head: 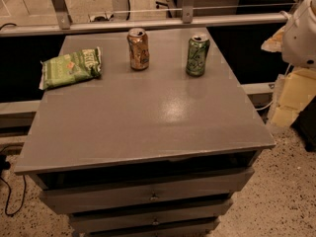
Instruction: Pick orange can
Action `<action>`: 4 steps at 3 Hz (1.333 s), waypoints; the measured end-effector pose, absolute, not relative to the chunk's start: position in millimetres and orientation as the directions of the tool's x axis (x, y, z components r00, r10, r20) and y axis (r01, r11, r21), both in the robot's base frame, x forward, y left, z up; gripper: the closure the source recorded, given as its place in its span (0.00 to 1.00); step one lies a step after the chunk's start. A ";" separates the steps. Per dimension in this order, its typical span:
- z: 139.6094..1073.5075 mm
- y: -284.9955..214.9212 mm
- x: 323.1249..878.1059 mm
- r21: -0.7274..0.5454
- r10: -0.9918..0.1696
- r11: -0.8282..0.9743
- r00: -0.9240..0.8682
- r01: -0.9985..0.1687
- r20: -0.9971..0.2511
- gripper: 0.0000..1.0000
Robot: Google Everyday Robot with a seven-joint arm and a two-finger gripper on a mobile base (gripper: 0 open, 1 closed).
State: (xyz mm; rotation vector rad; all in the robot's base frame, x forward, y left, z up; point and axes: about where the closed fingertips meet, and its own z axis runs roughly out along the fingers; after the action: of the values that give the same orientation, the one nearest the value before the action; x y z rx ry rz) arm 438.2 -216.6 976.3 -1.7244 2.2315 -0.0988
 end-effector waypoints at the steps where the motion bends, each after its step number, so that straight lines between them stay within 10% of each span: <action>1: 976.4 -216.6 438.2 -0.246 -0.953 0.270 -0.221 -0.931 -0.207 0.00; 4: 968.6 -116.9 537.7 -0.305 -0.928 0.156 -0.034 -0.940 -0.370 0.00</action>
Offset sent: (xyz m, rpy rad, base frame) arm 0.0147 0.0187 -0.0069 0.0545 -0.0129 0.0558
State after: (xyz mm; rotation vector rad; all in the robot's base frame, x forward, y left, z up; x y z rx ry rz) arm 537.7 -116.9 968.6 -1.7713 1.9605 0.0308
